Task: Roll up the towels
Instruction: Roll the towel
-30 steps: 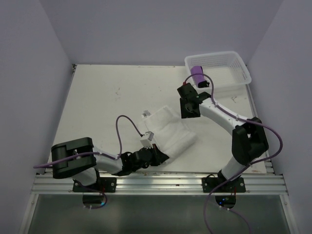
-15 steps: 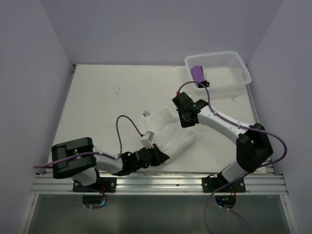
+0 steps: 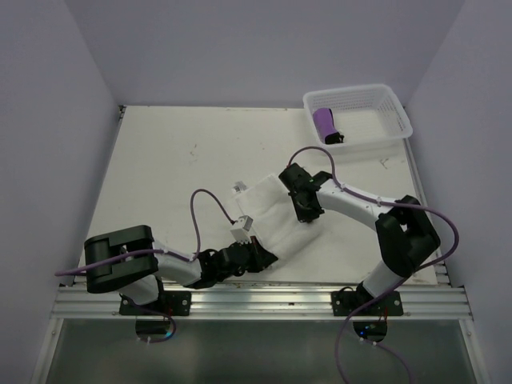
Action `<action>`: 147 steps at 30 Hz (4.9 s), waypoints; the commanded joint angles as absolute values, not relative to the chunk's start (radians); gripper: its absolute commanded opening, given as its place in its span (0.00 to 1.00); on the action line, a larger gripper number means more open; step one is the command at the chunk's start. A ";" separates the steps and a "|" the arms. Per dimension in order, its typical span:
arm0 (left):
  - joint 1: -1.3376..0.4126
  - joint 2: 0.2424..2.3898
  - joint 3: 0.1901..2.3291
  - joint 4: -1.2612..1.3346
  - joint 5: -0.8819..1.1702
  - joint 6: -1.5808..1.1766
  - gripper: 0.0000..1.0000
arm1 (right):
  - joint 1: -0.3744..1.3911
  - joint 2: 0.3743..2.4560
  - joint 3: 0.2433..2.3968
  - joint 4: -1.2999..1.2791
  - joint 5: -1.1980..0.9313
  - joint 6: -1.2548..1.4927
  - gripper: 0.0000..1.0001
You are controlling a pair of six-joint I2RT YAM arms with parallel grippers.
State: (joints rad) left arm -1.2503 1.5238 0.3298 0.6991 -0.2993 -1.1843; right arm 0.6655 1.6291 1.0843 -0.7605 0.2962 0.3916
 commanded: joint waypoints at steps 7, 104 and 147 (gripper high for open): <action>-1.253 1.514 0.288 0.534 -0.301 -1.189 0.00 | 0.666 1.684 1.028 -0.713 0.275 0.391 0.06; -1.252 1.555 0.032 0.655 -0.333 -1.540 0.00 | 0.483 0.751 0.242 -0.006 -0.282 1.075 0.88; -1.233 1.586 0.009 0.707 -0.308 -1.552 0.00 | 0.502 1.353 0.396 0.250 -0.126 1.085 0.63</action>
